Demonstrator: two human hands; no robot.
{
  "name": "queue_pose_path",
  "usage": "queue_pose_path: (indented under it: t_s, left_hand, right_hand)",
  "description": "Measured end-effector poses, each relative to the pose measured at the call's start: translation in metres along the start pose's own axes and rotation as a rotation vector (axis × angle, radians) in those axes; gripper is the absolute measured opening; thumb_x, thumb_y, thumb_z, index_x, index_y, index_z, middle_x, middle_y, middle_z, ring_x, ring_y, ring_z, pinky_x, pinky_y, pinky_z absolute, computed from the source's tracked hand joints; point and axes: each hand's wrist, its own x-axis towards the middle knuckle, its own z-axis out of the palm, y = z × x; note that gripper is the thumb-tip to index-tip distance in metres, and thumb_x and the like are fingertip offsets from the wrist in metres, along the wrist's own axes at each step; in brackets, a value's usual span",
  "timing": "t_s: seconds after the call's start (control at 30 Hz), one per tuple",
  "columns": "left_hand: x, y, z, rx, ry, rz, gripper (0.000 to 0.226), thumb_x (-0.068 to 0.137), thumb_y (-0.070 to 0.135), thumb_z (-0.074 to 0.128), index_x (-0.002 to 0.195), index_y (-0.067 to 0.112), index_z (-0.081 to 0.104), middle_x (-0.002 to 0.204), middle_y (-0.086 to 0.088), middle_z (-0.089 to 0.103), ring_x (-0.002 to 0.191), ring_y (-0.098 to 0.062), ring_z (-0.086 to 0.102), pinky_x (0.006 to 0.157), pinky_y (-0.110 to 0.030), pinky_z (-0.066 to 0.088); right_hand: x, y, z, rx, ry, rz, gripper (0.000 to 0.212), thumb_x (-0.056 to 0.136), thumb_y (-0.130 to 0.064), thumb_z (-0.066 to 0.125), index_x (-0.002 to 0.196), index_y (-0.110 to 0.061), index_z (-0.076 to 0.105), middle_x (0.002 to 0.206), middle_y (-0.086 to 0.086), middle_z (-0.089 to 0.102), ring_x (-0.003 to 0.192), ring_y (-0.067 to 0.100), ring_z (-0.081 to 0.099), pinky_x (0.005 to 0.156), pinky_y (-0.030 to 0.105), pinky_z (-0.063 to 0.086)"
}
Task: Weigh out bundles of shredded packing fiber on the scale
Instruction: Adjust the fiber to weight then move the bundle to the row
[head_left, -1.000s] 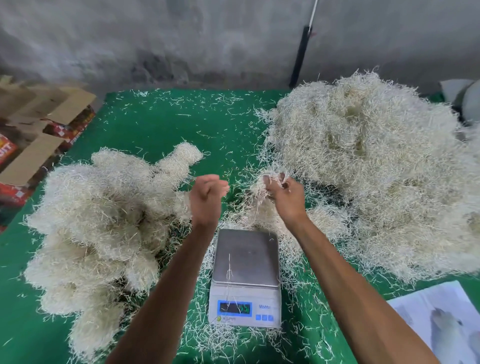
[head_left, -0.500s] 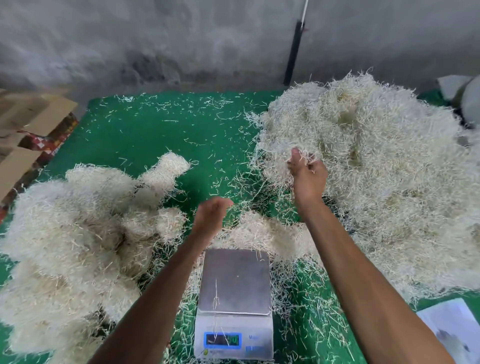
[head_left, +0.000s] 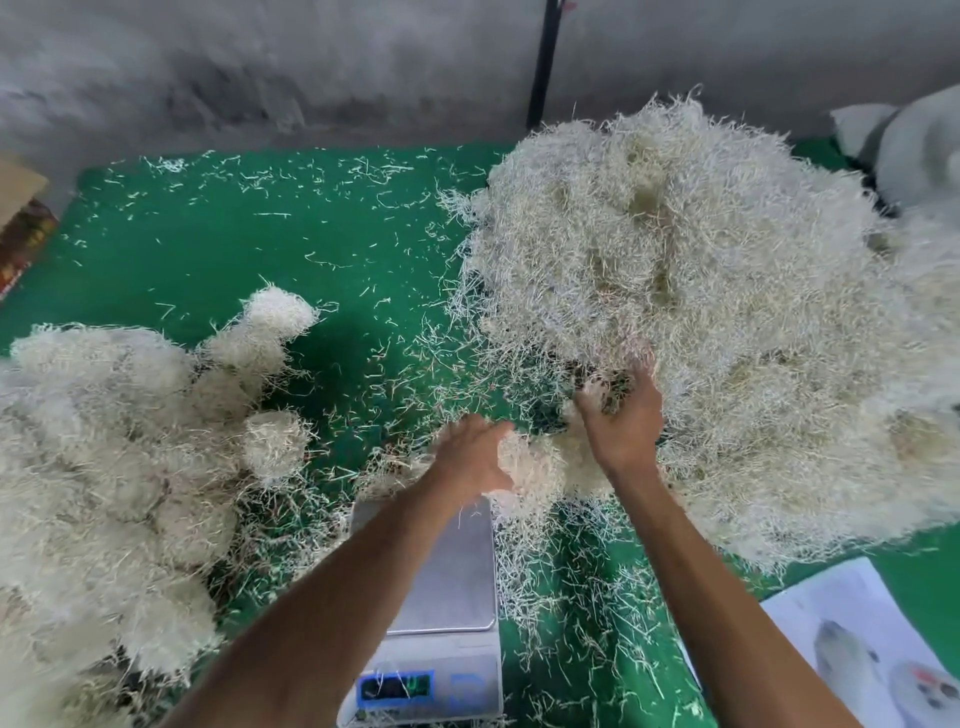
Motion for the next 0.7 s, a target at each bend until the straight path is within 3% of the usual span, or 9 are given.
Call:
queue_pose_path:
  t_s: [0.1, 0.17, 0.23, 0.33, 0.43, 0.53, 0.6, 0.7]
  left_hand:
    - [-0.006, -0.008, 0.003, -0.088, 0.198, -0.034, 0.069, 0.087, 0.005, 0.070, 0.148, 0.025, 0.045, 0.149, -0.015, 0.043, 0.134, -0.031, 0.046, 0.109, -0.044, 0.046]
    - [-0.020, -0.017, -0.014, -0.215, 0.384, -0.004, 0.063, 0.086, 0.001, 0.070, 0.143, 0.018, 0.051, 0.137, -0.016, 0.053, 0.120, -0.026, 0.055, 0.096, -0.035, 0.054]
    - [-0.039, -0.022, -0.038, -0.234, 0.577, 0.048, 0.061, 0.084, 0.003, 0.073, 0.141, 0.013, 0.054, 0.130, -0.014, 0.055, 0.116, -0.025, 0.054, 0.091, -0.028, 0.050]
    - [-0.070, -0.024, -0.069, -0.186, 0.737, 0.083, 0.063, 0.082, 0.009, 0.076, 0.140, 0.015, 0.053, 0.124, -0.012, 0.057, 0.114, -0.024, 0.050, 0.089, -0.028, 0.046]
    - [-0.110, -0.027, -0.078, -0.158, 0.802, 0.105, 0.069, 0.079, 0.016, 0.081, 0.140, 0.017, 0.049, 0.122, -0.010, 0.059, 0.111, -0.023, 0.053, 0.093, -0.033, 0.049]
    - [-0.144, -0.035, -0.057, -0.161, 0.823, 0.126, 0.078, 0.070, 0.022, 0.089, 0.134, 0.009, 0.047, 0.117, -0.012, 0.063, 0.104, -0.025, 0.060, 0.092, -0.039, 0.055]
    - [-0.160, -0.039, -0.029, -0.199, 0.726, 0.120, 0.078, 0.071, 0.027, 0.089, 0.132, 0.006, 0.046, 0.118, -0.012, 0.061, 0.104, -0.024, 0.059, 0.092, -0.040, 0.055]
    - [-0.176, -0.049, 0.012, -0.217, 0.546, 0.089, 0.084, 0.076, 0.039, 0.085, 0.142, 0.006, 0.044, 0.137, -0.013, 0.053, 0.123, -0.024, 0.050, 0.105, -0.038, 0.046]
  right_hand:
    - [-0.009, 0.006, -0.005, -0.061, 0.023, -0.071, 0.085, 0.094, -0.046, 0.073, 0.157, -0.005, 0.032, 0.157, 0.018, 0.040, 0.145, 0.033, 0.038, 0.121, 0.047, 0.030]
    - [-0.018, 0.003, -0.008, -0.087, 0.042, -0.120, 0.077, 0.099, -0.043, 0.068, 0.156, -0.004, 0.033, 0.157, 0.017, 0.041, 0.145, 0.031, 0.038, 0.121, 0.044, 0.029]
    - [-0.029, -0.007, -0.006, -0.047, 0.038, -0.161, 0.069, 0.102, -0.040, 0.062, 0.155, -0.005, 0.034, 0.157, 0.014, 0.042, 0.144, 0.027, 0.039, 0.121, 0.038, 0.027]
    - [-0.050, -0.029, 0.002, 0.037, -0.007, -0.265, 0.062, 0.103, -0.034, 0.060, 0.154, -0.006, 0.037, 0.154, 0.011, 0.045, 0.131, 0.007, 0.042, 0.115, 0.016, 0.027]
    - [-0.074, -0.047, 0.009, 0.073, -0.055, -0.316, 0.060, 0.106, -0.036, 0.055, 0.155, -0.008, 0.037, 0.158, 0.011, 0.043, 0.144, 0.021, 0.039, 0.122, 0.037, 0.030]
    - [-0.099, -0.053, 0.013, 0.128, -0.127, -0.290, 0.059, 0.107, -0.037, 0.052, 0.156, -0.008, 0.034, 0.159, 0.009, 0.043, 0.146, 0.023, 0.040, 0.122, 0.044, 0.034]
    - [-0.116, -0.052, 0.016, 0.150, -0.189, -0.285, 0.058, 0.108, -0.034, 0.052, 0.156, -0.008, 0.035, 0.158, 0.008, 0.044, 0.145, 0.022, 0.042, 0.121, 0.046, 0.037]
    - [-0.142, -0.044, 0.020, 0.140, -0.272, -0.295, 0.056, 0.108, -0.033, 0.051, 0.156, -0.009, 0.034, 0.159, 0.009, 0.040, 0.145, 0.023, 0.041, 0.121, 0.049, 0.037]
